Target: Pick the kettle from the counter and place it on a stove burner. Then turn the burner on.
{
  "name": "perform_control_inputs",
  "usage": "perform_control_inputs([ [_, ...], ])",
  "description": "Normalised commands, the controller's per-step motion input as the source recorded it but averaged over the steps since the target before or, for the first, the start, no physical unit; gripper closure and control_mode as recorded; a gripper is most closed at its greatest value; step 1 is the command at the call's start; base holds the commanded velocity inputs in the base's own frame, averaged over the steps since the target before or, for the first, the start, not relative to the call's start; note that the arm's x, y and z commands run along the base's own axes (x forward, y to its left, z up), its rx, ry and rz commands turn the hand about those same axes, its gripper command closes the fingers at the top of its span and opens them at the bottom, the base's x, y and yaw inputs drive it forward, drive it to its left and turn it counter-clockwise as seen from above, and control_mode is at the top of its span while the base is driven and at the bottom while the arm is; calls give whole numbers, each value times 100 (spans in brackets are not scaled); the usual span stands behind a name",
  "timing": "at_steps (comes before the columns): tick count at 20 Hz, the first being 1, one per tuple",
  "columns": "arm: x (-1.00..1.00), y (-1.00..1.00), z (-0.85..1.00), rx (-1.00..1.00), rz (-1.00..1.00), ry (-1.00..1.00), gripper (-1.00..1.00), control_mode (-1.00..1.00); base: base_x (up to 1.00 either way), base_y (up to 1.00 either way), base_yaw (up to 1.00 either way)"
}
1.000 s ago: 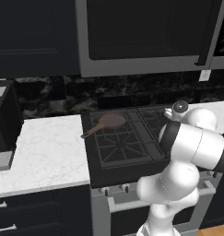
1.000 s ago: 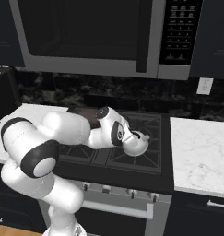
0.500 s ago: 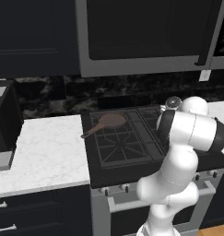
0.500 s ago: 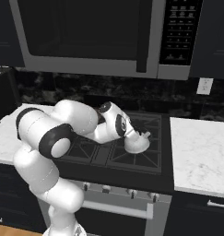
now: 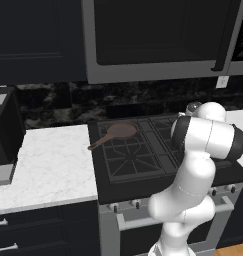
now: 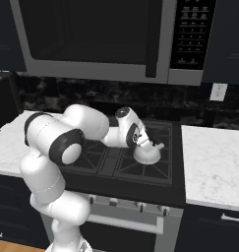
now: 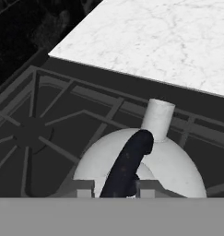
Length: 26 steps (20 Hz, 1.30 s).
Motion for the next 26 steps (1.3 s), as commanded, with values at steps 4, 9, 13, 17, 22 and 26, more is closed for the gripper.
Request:
perform_control_inputs([
  [4, 0, 0, 0, 0, 0, 0, -100, -100, 0, 0, 0],
  [9, 0, 0, 2, 0, 0, 0, -100, -100, 0, 0, 0],
  [13, 0, 0, 24, 0, 0, -1, -100, -100, 0, 0, 0],
  [17, -5, 0, 28, 0, 0, -5, -100, -100, 0, 0, 0],
  [22, -6, 0, 15, 0, 0, -15, -100, -100, 0, 0, 0],
  [26, 0, 0, 1, 0, 0, -14, -100, -100, 0, 0, 0],
])
